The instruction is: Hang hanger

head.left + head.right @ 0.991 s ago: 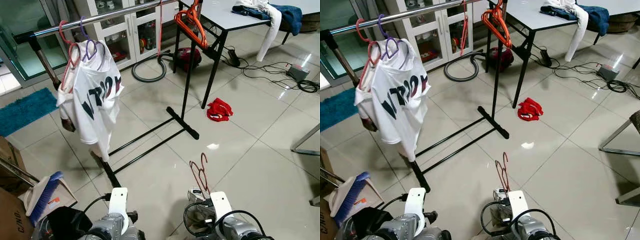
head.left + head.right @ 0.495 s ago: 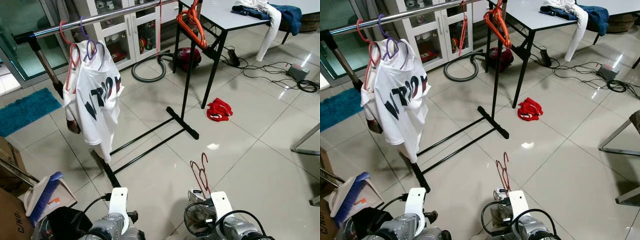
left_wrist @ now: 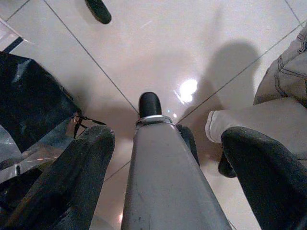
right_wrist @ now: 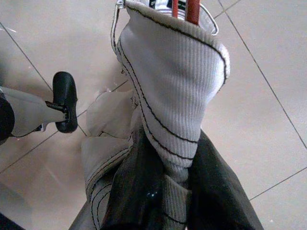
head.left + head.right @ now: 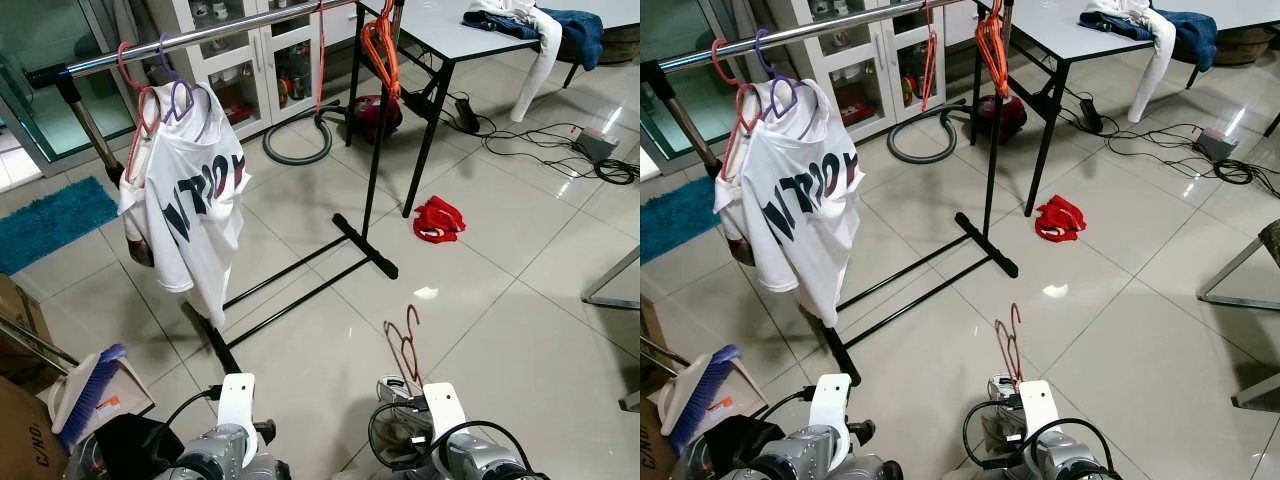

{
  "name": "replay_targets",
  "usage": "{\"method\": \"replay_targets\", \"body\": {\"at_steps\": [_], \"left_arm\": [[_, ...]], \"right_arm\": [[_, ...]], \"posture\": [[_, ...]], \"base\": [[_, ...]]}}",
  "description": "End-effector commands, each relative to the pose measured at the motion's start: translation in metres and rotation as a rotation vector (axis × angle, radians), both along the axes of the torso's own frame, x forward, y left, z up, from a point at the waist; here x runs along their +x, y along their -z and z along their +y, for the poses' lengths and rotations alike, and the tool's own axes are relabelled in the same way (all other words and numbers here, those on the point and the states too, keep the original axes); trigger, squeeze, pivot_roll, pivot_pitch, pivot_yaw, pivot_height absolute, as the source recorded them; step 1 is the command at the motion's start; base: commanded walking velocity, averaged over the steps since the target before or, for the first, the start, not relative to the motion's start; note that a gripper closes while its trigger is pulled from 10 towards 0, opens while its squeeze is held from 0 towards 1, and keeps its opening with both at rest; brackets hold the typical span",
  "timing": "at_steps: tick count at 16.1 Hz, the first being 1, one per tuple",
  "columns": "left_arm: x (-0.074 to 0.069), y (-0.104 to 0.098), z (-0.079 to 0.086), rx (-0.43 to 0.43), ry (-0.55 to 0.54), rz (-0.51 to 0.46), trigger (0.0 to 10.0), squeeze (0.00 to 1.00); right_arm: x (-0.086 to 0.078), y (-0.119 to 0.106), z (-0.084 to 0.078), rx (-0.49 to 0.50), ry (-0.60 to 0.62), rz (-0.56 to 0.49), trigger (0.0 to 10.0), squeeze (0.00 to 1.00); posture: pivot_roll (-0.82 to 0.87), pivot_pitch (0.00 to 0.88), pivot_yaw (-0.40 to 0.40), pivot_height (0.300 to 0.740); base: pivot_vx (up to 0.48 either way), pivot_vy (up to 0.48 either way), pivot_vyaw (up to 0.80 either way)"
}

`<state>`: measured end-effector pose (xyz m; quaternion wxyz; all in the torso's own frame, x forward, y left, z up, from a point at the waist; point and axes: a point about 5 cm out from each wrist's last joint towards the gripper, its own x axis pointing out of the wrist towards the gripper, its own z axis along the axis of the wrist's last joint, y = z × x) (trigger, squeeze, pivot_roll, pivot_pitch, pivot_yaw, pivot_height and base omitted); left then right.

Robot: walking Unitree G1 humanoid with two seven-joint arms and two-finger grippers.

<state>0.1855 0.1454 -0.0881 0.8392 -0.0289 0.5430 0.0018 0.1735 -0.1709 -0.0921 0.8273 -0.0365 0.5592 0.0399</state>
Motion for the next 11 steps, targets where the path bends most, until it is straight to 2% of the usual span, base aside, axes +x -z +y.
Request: {"method": "replay_targets", "body": {"at_steps": [1,7,10,11], "left_arm": [[0.0066,-0.0033,0.0022,0.008,0.018,-0.015,10.0,0.0],[0.0077,-0.0039,0.0067,0.012,-0.029,-0.023,10.0,0.0],[0.0075,-0.0039,0.0102,0.018,-0.014,-0.018,10.0,0.0],[0.008,-0.0043,0.0106,0.02,0.011,-0.019,10.0,0.0]], "right_arm": [[0.0046,-0.0019,0.0018,0.009,0.009,-0.009,10.0,0.0],[0.0064,-0.0025,0.0054,0.009,-0.011,-0.012,10.0,0.0],[0.0065,-0.0023,0.0085,0.01,-0.016,-0.012,10.0,0.0],[0.0057,-0.0019,0.0094,0.023,0.018,-0.009,10.0,0.0]], "posture": [[-0.12,0.0,0.053,0.74],[-0.1,0.0,0.053,0.74],[-0.09,0.0,0.055,0.74],[-0.09,0.0,0.053,0.74]], "base": [[0.0,0.0,0.0],[0.0,0.0,0.0],[0.0,0.0,0.0],[0.0,0.0,0.0]]}}
